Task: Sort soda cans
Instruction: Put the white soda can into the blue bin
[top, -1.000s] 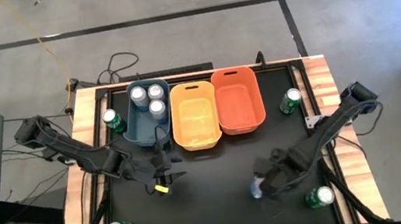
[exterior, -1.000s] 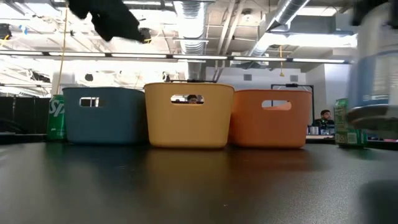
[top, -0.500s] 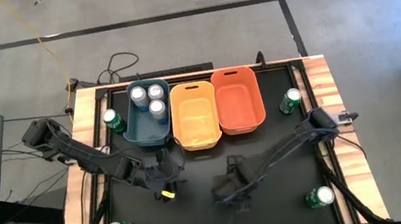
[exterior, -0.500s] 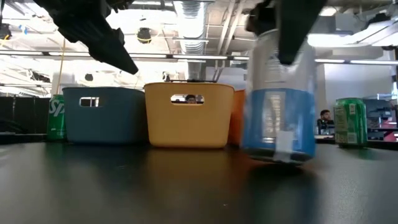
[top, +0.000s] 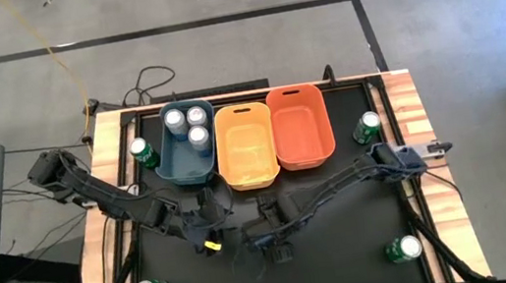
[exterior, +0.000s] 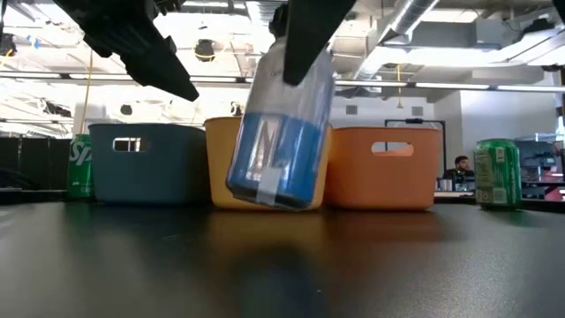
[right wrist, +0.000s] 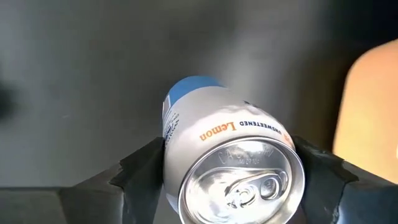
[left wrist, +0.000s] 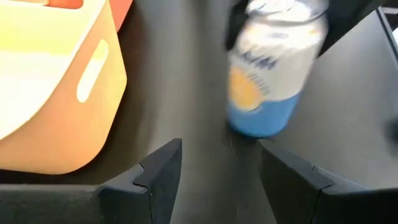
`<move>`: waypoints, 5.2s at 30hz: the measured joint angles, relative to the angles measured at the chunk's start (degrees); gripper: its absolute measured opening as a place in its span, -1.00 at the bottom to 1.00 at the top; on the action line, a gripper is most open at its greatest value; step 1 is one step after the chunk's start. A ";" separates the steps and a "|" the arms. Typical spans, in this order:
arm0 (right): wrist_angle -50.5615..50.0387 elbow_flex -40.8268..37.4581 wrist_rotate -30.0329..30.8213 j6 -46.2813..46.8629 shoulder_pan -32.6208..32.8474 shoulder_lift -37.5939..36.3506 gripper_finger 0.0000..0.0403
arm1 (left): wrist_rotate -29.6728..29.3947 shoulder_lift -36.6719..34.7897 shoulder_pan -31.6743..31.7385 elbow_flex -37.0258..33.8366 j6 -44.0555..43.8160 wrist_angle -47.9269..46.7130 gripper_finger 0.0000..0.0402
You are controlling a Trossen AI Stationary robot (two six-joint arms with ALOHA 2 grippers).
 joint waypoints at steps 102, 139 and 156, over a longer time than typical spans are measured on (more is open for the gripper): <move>-20.88 -36.46 52.97 97.83 34.53 -22.82 0.63 | 9.51 15.06 7.85 1.27 18.52 29.79 0.89; -20.11 -42.21 71.85 85.36 23.75 -37.07 0.63 | 6.27 14.81 9.62 2.75 18.37 30.49 0.43; -19.59 -42.23 69.09 84.61 22.21 -33.98 0.63 | -15.81 -8.87 -1.07 2.75 2.08 -3.86 0.43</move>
